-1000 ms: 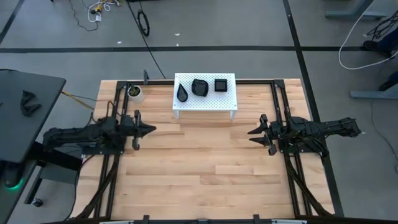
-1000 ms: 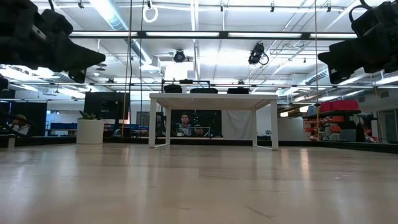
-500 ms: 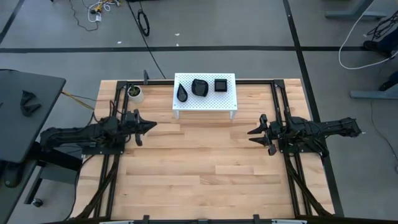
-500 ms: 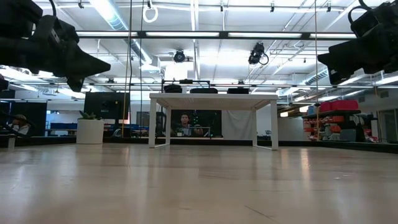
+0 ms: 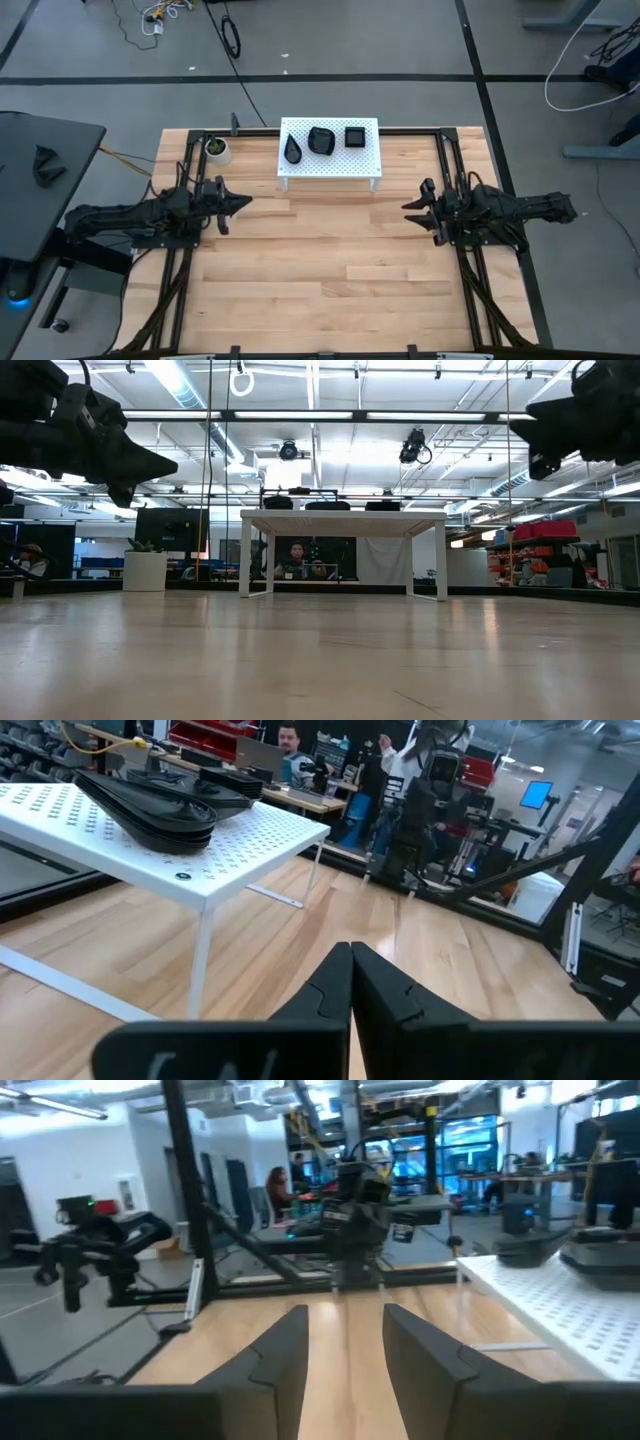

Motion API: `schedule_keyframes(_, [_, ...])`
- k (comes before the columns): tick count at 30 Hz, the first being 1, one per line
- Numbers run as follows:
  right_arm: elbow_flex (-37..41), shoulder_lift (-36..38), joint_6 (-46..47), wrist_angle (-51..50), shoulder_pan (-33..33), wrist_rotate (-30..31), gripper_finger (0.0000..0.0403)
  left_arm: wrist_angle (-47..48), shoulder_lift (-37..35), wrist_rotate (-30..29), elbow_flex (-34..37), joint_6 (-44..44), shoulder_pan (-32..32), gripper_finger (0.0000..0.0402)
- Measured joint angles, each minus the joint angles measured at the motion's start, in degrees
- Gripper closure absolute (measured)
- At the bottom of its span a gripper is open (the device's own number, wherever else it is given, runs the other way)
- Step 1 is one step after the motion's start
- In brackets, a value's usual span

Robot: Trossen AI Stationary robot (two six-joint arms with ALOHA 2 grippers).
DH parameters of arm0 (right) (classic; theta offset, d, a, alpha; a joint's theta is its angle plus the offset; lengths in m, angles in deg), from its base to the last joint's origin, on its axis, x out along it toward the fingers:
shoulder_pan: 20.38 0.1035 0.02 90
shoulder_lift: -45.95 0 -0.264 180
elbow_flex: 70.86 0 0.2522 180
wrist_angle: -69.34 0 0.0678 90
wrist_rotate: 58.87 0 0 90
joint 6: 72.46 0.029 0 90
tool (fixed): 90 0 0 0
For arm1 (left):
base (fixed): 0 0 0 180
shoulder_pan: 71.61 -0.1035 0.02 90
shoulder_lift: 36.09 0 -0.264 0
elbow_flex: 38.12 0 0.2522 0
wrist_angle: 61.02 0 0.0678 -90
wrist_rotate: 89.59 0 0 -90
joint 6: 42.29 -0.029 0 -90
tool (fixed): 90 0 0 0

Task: Pick & Place Mini shaped plates
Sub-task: Return to Home Position

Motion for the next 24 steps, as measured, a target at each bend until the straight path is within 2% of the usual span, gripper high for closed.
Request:
schedule_keyframes(3, [-0.06,0.05,0.1,0.46,-2.89,-1.89,0.0268,-0.02,0.0,0.02,0.0,0.0,0.02,0.0394])
schedule_keyframes(6, [-0.01,0.02,-0.32,-4.68,-6.77,-6.0,0.0268,-0.04,0.01,0.01,0.0,0.0,0.02,0.0394])
schedule_keyframes(10, [0.06,0.04,-0.01,-4.43,-10.11,-6.34,0.0268,-0.11,0.02,0.02,0.0,0.0,0.02,0.0394])
schedule_keyframes(24, [0.02,-0.43,-0.15,-4.51,-10.96,-4.67,0.0268,-0.33,0.02,0.02,0.02,0.0,0.02,0.0394])
